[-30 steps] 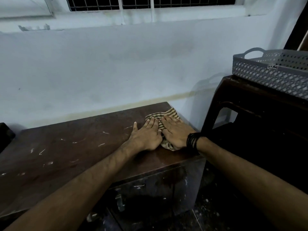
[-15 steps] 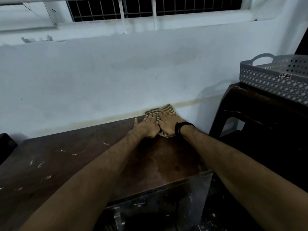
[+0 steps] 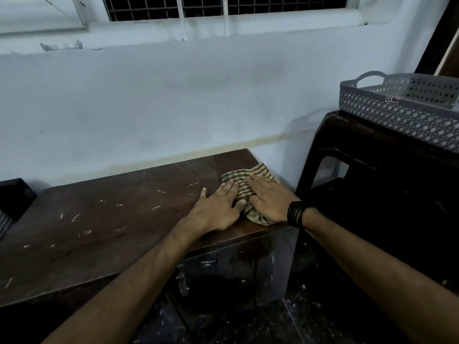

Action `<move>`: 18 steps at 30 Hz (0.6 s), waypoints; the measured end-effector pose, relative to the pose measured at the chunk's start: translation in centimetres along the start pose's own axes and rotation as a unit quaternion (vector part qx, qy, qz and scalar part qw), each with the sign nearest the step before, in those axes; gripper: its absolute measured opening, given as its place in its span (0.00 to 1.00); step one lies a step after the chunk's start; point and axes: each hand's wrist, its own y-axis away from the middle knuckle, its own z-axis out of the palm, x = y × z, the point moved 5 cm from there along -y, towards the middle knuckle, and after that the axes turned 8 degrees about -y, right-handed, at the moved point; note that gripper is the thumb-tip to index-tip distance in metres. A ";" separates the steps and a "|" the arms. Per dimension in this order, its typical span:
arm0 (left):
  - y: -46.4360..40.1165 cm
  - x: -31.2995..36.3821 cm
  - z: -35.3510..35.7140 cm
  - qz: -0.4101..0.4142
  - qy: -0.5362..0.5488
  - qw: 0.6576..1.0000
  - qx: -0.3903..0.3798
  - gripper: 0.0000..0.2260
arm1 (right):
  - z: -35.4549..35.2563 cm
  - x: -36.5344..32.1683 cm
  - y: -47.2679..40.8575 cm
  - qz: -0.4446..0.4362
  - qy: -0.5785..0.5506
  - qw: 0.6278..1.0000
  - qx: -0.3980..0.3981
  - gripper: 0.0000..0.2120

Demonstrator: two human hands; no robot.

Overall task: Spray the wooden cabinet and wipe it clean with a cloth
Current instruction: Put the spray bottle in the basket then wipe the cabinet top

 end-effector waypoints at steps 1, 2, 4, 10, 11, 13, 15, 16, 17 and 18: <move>1.0 0.3 0.4 0.001 0.007 1.000 0.014 0.29 | -0.5 -0.3 0.6 -0.002 0.005 1.000 0.004 0.29; 1.9 0.5 0.8 0.003 0.009 1.000 0.027 0.29 | -1.2 -0.6 1.0 -0.001 0.004 1.000 0.014 0.28; 2.5 0.8 1.2 0.006 0.006 0.999 0.039 0.29 | -2.0 -1.3 1.1 0.003 -0.008 0.999 0.040 0.26; 0.8 1.1 -0.7 0.002 0.021 0.999 0.037 0.28 | -0.2 -1.7 -0.1 -0.041 -0.095 0.993 0.052 0.26; 0.5 1.6 -0.9 0.013 0.028 0.999 0.036 0.27 | -0.7 -1.3 0.2 -0.026 -0.128 0.986 0.099 0.25; -0.1 2.8 -0.8 0.030 0.030 0.999 0.022 0.27 | -1.5 -0.8 1.4 0.006 -0.129 0.975 0.180 0.22; -0.3 3.3 -0.1 0.023 0.014 1.000 0.015 0.27 | -0.9 -0.8 2.7 -0.019 -0.059 0.986 0.156 0.21; -0.1 3.4 0.2 0.016 0.002 1.000 0.019 0.27 | -0.2 -0.7 3.1 -0.037 -0.034 0.992 0.113 0.23; 0.1 3.5 0.6 0.012 -0.008 1.000 0.025 0.27 | 0.2 -0.6 3.4 -0.047 -0.022 0.996 0.078 0.25; 0.4 3.6 0.8 0.009 -0.016 0.999 0.031 0.28 | 0.4 -0.3 3.4 -0.052 -0.013 0.997 0.058 0.26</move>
